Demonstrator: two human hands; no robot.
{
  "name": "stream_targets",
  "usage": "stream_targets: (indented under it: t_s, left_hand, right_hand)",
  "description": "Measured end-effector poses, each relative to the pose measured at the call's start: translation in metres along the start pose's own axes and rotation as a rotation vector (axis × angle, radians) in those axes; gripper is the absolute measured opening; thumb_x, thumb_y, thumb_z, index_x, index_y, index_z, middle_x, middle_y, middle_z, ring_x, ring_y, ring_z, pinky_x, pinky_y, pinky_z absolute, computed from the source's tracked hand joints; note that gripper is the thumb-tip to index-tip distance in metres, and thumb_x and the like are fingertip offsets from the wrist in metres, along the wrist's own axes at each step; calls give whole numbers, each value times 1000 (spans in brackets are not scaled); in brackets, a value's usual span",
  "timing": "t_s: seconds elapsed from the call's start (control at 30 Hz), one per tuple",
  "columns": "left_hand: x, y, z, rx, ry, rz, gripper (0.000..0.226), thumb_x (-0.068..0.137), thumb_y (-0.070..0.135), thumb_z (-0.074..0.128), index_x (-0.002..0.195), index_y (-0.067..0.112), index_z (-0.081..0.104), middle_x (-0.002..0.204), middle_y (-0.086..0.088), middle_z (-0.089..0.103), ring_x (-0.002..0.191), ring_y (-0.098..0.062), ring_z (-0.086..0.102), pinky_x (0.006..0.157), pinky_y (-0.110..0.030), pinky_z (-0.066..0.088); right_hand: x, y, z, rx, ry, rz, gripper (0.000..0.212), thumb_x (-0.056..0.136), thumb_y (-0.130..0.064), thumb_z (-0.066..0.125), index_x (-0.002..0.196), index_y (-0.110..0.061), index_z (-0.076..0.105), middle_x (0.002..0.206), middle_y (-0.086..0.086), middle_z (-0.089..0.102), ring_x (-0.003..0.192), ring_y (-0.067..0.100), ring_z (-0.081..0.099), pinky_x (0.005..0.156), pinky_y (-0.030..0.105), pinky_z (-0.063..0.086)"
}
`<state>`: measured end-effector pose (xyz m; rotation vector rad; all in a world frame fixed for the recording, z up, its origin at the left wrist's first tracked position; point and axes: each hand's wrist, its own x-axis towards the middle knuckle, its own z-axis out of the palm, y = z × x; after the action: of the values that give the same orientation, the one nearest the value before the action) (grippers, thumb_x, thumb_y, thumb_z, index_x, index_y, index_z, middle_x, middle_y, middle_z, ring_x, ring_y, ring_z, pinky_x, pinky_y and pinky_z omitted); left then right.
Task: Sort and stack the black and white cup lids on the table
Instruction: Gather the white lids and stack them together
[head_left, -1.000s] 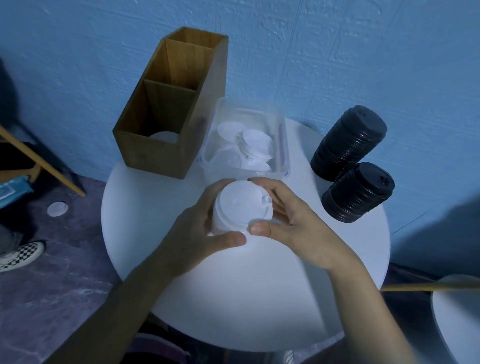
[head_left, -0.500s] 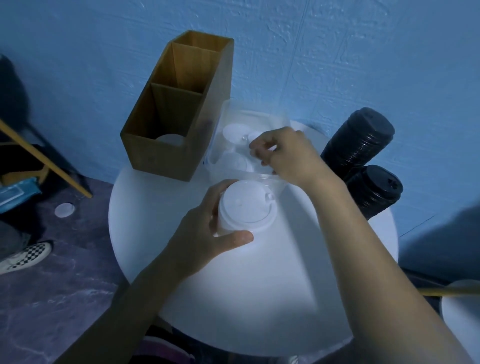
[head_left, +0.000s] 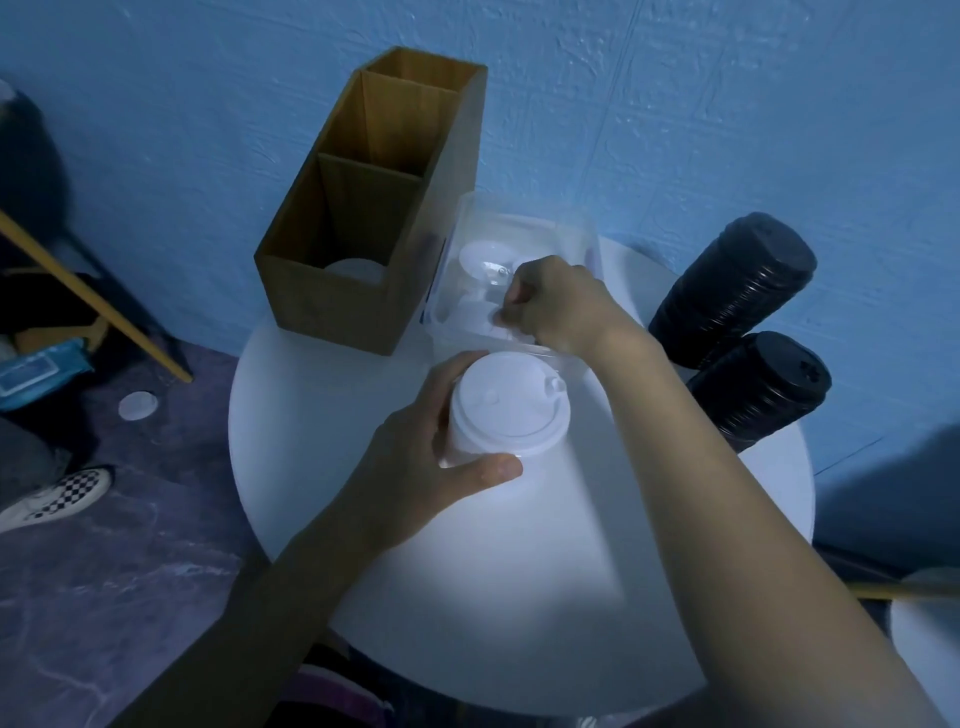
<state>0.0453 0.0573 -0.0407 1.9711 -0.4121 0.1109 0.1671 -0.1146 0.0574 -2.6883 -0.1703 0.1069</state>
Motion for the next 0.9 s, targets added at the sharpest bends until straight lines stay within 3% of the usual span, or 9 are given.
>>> stream_targets:
  t_s: [0.1, 0.27, 0.33, 0.4, 0.5, 0.63, 0.8, 0.9]
  left_hand:
    - [1, 0, 0, 22, 6, 14, 84, 69, 60, 78, 140, 59, 32, 137, 37, 49, 125, 2, 54, 99, -42, 57]
    - [2, -1, -1, 10, -9, 26, 84, 72, 60, 77, 144, 54, 33, 140, 32, 49, 129, -4, 54, 102, -43, 56]
    - [2, -2, -1, 18, -7, 50, 82, 74, 60, 76, 143, 55, 32, 141, 31, 49, 129, -4, 54, 101, -42, 56]
    - [2, -4, -1, 32, -2, 62, 83, 74, 60, 77, 143, 55, 31, 141, 32, 48, 129, -3, 54, 100, -39, 57]
    - [2, -6, -1, 32, -6, 61, 84, 74, 59, 78, 144, 54, 32, 141, 32, 48, 129, -1, 53, 101, -35, 56]
    - [2, -4, 0, 19, -12, 46, 85, 73, 59, 78, 144, 54, 31, 140, 35, 48, 128, 2, 52, 102, -32, 55]
    - [0, -2, 1, 8, -13, 37, 85, 71, 62, 76, 143, 56, 31, 138, 36, 48, 127, 1, 53, 102, -30, 54]
    - [1, 0, 2, 36, 8, 47, 83, 70, 68, 74, 139, 63, 28, 134, 43, 48, 122, 10, 54, 98, -23, 53]
  right_hand:
    - [-2, -2, 2, 75, 20, -15, 18, 84, -29, 77, 80, -23, 60, 80, 3, 73, 82, 24, 68, 79, 36, 56]
    - [-5, 0, -1, 210, -31, -44, 23, 90, -25, 72, 111, -27, 64, 87, 0, 72, 79, 22, 71, 88, 39, 58]
    - [-7, 3, -6, 241, 16, -43, 30, 94, -25, 67, 124, -24, 64, 88, -2, 69, 80, 21, 72, 93, 39, 56]
    - [-11, 7, -13, 291, 72, -43, 29, 95, -25, 65, 124, -24, 66, 84, -5, 67, 78, 21, 74, 95, 40, 55]
    - [-24, 14, -22, 443, 104, -64, 26, 96, -22, 65, 121, -23, 69, 83, -2, 64, 73, 18, 72, 89, 42, 60]
    - [-53, 17, -38, 651, 136, -116, 31, 98, -12, 64, 129, -19, 67, 87, 1, 57, 72, 10, 60, 74, 25, 58]
    - [-95, 23, -40, 816, 46, -96, 43, 101, -4, 59, 136, -29, 63, 98, 8, 51, 72, 16, 63, 76, 25, 60]
    - [-113, 27, -28, 820, 28, -50, 50, 101, -2, 54, 140, -33, 60, 106, 3, 51, 66, 7, 63, 72, 24, 59]
